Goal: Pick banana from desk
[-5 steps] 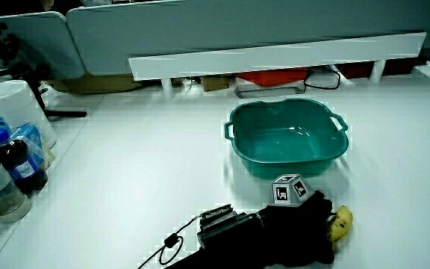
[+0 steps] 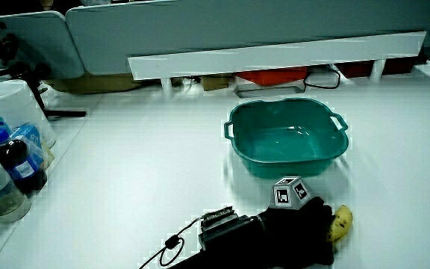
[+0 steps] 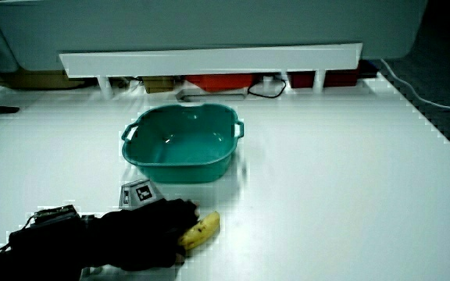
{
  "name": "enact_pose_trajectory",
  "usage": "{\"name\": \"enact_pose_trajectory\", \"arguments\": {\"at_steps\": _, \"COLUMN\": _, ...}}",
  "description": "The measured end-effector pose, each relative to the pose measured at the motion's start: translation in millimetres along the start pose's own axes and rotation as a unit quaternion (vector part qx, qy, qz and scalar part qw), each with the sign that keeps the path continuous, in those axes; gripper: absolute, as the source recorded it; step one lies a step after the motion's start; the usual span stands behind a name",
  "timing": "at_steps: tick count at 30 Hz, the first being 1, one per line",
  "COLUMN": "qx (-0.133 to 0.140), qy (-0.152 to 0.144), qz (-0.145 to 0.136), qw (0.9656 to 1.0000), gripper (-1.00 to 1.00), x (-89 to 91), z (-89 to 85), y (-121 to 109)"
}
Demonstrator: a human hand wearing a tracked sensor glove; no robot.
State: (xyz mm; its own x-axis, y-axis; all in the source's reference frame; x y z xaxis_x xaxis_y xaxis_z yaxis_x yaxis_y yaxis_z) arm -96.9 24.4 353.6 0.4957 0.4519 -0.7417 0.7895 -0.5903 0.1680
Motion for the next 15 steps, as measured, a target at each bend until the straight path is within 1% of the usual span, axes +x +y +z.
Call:
{"name": "enact_pose_trajectory", "arguments": {"at_steps": 1, "qx": 0.003, "qy": 0.008, "qz": -0.01, "qw": 0.9999, "gripper": 0.0, "x": 3.4, "z": -1.7, "y": 3.2}}
{"name": "enact_pose_trajectory", "arguments": {"at_steps": 2, "qx": 0.011, "qy": -0.054, "qz": -0.018, "qw": 0.9983, "gripper": 0.0, "x": 0.4, "z": -10.5, "y": 6.2}}
{"name": "enact_pose_trajectory", "arguments": {"at_steps": 3, "qx": 0.011, "qy": -0.044, "qz": -0.023, "qw": 0.9987, "gripper": 0.0, "x": 2.7, "z": -13.7, "y": 9.7}}
{"name": "enact_pose_trajectory", "arguments": {"at_steps": 4, "qx": -0.002, "qy": -0.028, "qz": -0.025, "qw": 0.9993, "gripper": 0.0, "x": 4.3, "z": -17.4, "y": 13.0}}
{"name": "enact_pose_trajectory", "arguments": {"at_steps": 5, "qx": -0.009, "qy": -0.02, "qz": -0.037, "qw": 0.9991, "gripper": 0.0, "x": 6.8, "z": -20.9, "y": 17.0}}
{"name": "enact_pose_trajectory", "arguments": {"at_steps": 6, "qx": -0.019, "qy": -0.014, "qz": -0.017, "qw": 0.9996, "gripper": 0.0, "x": 9.5, "z": -24.5, "y": 19.4}}
{"name": "enact_pose_trajectory", "arguments": {"at_steps": 7, "qx": -0.021, "qy": -0.048, "qz": -0.031, "qw": 0.9982, "gripper": 0.0, "x": 6.6, "z": -33.5, "y": 22.3}}
{"name": "enact_pose_trajectory", "arguments": {"at_steps": 8, "qx": -0.031, "qy": -0.073, "qz": -0.009, "qw": 0.9968, "gripper": 0.0, "x": 2.7, "z": -43.7, "y": 24.3}}
{"name": "enact_pose_trajectory", "arguments": {"at_steps": 10, "qx": -0.031, "qy": -0.043, "qz": -0.035, "qw": 0.9979, "gripper": 0.0, "x": 9.4, "z": -49.1, "y": 30.5}}
{"name": "enact_pose_trajectory", "arguments": {"at_steps": 11, "qx": -0.032, "qy": -0.028, "qz": -0.049, "qw": 0.9979, "gripper": 0.0, "x": 12.7, "z": -51.7, "y": 33.5}}
{"name": "enact_pose_trajectory", "arguments": {"at_steps": 12, "qx": -0.05, "qy": -0.054, "qz": -0.019, "qw": 0.9971, "gripper": 0.0, "x": 7.9, "z": -63.2, "y": 35.9}}
{"name": "enact_pose_trajectory", "arguments": {"at_steps": 13, "qx": -0.057, "qy": -0.107, "qz": -0.01, "qw": 0.9926, "gripper": 0.0, "x": 2.7, "z": -76.8, "y": 38.7}}
{"name": "enact_pose_trajectory", "arguments": {"at_steps": 14, "qx": -0.081, "qy": -0.093, "qz": 0.017, "qw": 0.9923, "gripper": 0.0, "x": 5.5, "z": -78.8, "y": 41.1}}
{"name": "enact_pose_trajectory", "arguments": {"at_steps": 15, "qx": -0.08, "qy": -0.083, "qz": 0.016, "qw": 0.9933, "gripper": 0.0, "x": 6.6, "z": -82.7, "y": 43.9}}
